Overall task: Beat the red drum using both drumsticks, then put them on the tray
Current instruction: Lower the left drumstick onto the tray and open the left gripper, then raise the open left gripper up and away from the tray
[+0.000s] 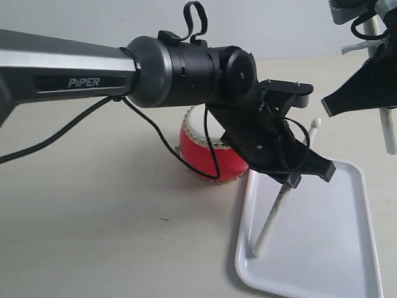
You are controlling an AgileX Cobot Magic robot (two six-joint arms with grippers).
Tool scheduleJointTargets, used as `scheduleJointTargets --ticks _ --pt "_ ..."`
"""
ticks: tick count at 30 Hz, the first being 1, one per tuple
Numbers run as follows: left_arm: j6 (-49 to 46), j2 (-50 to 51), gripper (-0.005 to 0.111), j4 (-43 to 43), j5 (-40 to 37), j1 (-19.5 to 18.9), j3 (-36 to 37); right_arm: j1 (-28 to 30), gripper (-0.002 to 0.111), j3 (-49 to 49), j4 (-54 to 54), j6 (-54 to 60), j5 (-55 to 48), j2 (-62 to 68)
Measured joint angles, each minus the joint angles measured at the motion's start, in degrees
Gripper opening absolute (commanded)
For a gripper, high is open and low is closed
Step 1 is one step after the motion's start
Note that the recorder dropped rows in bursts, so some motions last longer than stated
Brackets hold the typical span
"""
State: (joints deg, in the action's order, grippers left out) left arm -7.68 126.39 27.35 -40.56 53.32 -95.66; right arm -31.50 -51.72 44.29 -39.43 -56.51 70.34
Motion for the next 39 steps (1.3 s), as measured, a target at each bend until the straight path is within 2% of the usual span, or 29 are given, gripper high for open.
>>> scheduleJointTargets --ticks 5,10,19,21,24,27,33,37,39 --pt "-0.3 2.0 0.0 -0.3 0.1 0.0 -2.2 0.0 0.0 0.0 0.0 0.2 0.9 0.0" --pt "0.0 6.5 0.0 0.4 -1.6 0.0 -1.5 0.0 0.0 0.0 0.0 0.3 1.0 0.0" --pt "0.1 6.5 0.001 0.6 -2.6 0.0 -1.5 0.0 0.0 0.0 0.0 0.5 1.0 0.0" --pt "0.1 6.5 0.008 0.6 -2.6 0.0 -1.5 0.0 0.0 0.0 0.0 0.6 1.0 0.0" --pt "0.1 6.5 0.027 0.6 -2.5 0.0 -1.5 0.0 0.0 0.0 0.0 0.6 1.0 0.0" --pt "0.1 6.5 0.041 0.6 -2.3 0.0 -1.5 0.0 0.0 0.0 0.0 0.6 1.0 0.0" --pt "0.1 5.4 0.043 0.2 -2.9 0.0 -1.3 0.0 0.0 0.0 -0.1 0.9 1.0 0.0" --pt "0.1 -0.8 0.043 -1.3 -8.5 0.0 -1.3 0.0 0.0 0.0 -3.2 4.4 0.7 0.0" --pt "0.2 -4.7 0.043 -3.0 -12.1 0.0 -1.3 0.0 0.0 0.0 -3.8 5.7 -2.7 0.0"
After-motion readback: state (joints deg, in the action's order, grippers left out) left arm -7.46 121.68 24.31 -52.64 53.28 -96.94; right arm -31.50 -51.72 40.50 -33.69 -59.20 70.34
